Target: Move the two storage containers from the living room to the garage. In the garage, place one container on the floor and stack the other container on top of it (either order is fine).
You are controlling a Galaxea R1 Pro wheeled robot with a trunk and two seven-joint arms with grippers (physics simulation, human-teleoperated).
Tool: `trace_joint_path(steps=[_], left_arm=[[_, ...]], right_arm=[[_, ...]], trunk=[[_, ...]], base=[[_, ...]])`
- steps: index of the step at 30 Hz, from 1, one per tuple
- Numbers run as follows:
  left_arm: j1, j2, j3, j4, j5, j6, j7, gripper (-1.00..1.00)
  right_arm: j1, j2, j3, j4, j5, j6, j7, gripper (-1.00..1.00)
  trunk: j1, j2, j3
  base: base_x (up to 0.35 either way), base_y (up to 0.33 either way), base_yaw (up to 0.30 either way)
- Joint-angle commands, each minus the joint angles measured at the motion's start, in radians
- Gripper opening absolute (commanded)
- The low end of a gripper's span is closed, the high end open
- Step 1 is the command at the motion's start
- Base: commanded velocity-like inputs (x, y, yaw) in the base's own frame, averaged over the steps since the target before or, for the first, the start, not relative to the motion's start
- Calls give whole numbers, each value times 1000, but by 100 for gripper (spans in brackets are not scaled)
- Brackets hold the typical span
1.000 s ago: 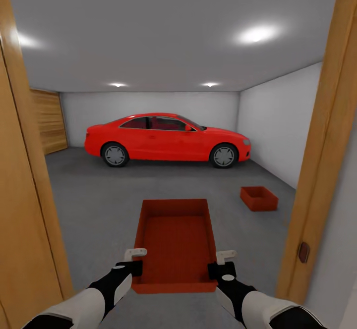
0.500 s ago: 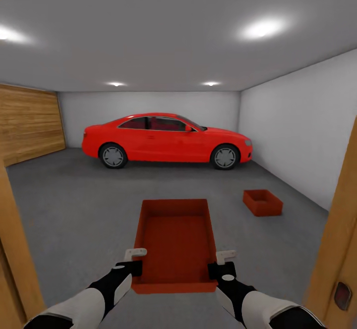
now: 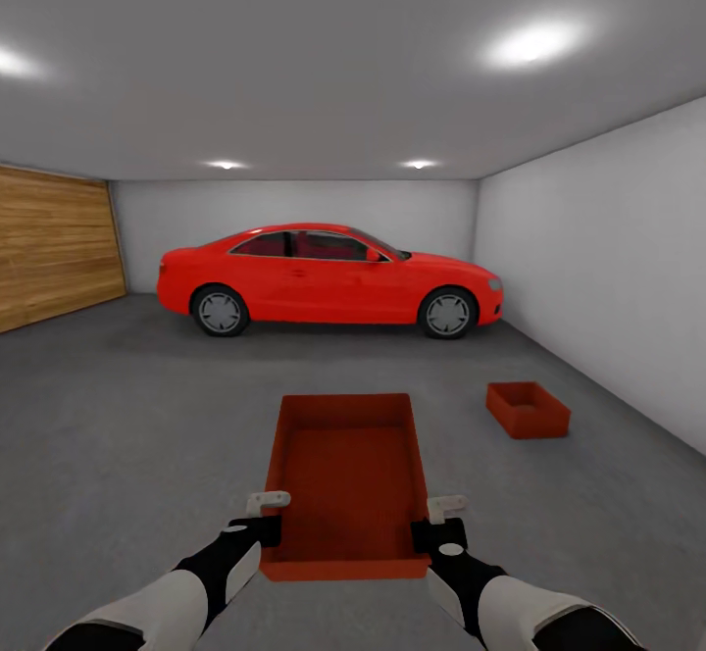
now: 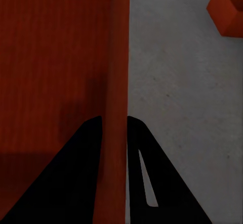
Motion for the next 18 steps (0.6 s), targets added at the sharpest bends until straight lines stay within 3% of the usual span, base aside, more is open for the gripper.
trace_joint_path(steps=[1,18], left_arm=[[-1,87,60,-6,-11,-8,12,-100],[-1,88,60,-6,-11,-8,12,-100]], right_arm=[[0,0,-41,1,-3,0,6,-100],[0,0,-41,1,-3,0,6,-100]], trunk=[[1,-1,-1],[1,-1,-1]], base=[[321,0,0],[321,0,0]])
